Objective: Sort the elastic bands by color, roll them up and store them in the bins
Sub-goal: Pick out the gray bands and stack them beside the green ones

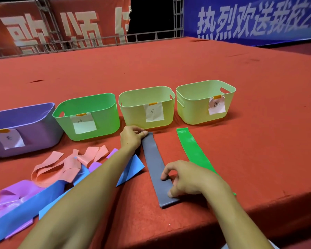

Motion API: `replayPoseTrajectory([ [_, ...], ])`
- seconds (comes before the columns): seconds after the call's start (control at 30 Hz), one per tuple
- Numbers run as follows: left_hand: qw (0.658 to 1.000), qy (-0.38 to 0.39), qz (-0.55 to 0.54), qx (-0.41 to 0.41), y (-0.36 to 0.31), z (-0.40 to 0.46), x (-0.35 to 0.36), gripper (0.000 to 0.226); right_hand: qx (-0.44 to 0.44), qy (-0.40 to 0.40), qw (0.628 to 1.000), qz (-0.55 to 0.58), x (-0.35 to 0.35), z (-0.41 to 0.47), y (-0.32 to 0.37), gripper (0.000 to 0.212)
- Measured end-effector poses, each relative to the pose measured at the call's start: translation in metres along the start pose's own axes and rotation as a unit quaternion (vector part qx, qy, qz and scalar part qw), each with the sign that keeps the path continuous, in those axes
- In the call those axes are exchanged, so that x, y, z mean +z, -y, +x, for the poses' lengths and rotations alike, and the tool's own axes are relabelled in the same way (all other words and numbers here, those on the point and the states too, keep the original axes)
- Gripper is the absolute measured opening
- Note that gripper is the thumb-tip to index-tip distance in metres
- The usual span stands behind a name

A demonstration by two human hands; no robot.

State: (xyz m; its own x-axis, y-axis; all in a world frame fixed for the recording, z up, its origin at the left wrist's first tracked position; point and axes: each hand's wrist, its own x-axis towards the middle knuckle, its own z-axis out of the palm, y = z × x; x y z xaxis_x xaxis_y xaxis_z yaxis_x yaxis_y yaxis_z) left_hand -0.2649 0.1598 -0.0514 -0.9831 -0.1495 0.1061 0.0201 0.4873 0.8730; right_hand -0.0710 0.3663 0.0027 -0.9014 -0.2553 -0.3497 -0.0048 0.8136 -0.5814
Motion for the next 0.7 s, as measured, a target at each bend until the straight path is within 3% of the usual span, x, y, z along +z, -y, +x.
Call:
replayPoseTrajectory([
  [0.13,0.997,0.015,-0.077,-0.023,-0.001,0.003,0.003,0.011,-0.002,0.012,1.0,0.021,0.0,0.002,-0.001,0.044],
  [0.3,0.992,0.006,0.104,0.072,0.002,0.005,-0.001,0.02,-0.02,-0.022,0.999,0.021,0.001,0.005,0.003,0.029],
  [0.4,0.982,0.006,0.154,0.105,-0.002,0.004,-0.005,0.026,-0.041,-0.043,0.998,0.03,0.0,0.007,0.003,0.02],
  [0.57,0.99,0.034,0.09,0.106,-0.013,-0.01,-0.042,0.019,-0.093,-0.12,0.987,0.045,0.002,0.013,0.009,0.024],
  [0.7,0.989,0.087,-0.041,0.113,-0.019,-0.051,-0.087,0.02,-0.133,-0.182,0.972,0.058,0.011,0.021,0.021,0.024],
])
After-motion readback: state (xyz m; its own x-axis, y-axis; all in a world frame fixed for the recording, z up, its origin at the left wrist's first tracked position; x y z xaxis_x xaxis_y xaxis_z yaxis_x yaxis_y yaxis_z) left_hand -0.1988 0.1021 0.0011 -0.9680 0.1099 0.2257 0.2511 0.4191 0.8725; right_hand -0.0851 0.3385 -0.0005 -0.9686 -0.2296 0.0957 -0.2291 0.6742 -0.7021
